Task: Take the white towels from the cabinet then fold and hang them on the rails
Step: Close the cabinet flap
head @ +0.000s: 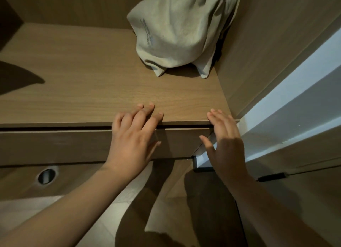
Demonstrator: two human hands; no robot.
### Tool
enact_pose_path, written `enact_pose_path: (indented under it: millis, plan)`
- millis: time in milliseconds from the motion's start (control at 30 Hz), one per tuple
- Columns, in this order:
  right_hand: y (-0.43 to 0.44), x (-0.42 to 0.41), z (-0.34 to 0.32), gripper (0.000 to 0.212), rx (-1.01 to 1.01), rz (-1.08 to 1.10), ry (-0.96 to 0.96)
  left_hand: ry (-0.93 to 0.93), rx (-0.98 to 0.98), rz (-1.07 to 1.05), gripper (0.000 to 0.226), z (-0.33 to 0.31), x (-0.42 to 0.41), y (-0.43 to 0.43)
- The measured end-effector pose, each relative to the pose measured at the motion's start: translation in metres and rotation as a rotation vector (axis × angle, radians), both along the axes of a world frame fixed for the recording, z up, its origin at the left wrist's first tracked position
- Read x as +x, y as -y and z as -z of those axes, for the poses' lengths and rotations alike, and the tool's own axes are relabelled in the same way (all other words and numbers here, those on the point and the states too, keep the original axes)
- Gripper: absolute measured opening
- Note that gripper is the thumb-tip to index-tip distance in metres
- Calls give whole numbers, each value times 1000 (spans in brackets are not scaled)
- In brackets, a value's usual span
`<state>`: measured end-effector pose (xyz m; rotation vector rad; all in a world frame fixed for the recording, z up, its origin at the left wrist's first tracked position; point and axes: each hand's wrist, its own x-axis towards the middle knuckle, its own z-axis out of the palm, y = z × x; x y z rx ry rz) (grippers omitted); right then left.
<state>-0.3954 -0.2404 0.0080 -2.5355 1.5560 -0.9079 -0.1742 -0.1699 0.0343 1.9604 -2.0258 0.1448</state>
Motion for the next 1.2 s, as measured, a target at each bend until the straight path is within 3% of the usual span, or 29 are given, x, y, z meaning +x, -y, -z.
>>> enact_pose_path:
  millis: [167,367,500,700,967,1200]
  plan:
    - [-6,-9,-18,51,69,-106,-87,-37,159,0,71,-19,-1,-2]
    - [-10,0,-89,53,418,-86,-339,-81,431,-44,61,-67,-7,-8]
    - [-26,-6,-149,39,564,-46,-393,-135,541,-68,51,-118,-12,-15]
    - [-53,-22,-258,40,803,-8,-517,-152,748,-83,47,-218,-23,-52]
    - [-94,-28,-439,51,897,62,-407,-278,703,-83,46,-393,-33,-94]
    - [-135,-50,-579,47,664,-14,-287,-367,536,-132,43,-537,-59,-126]
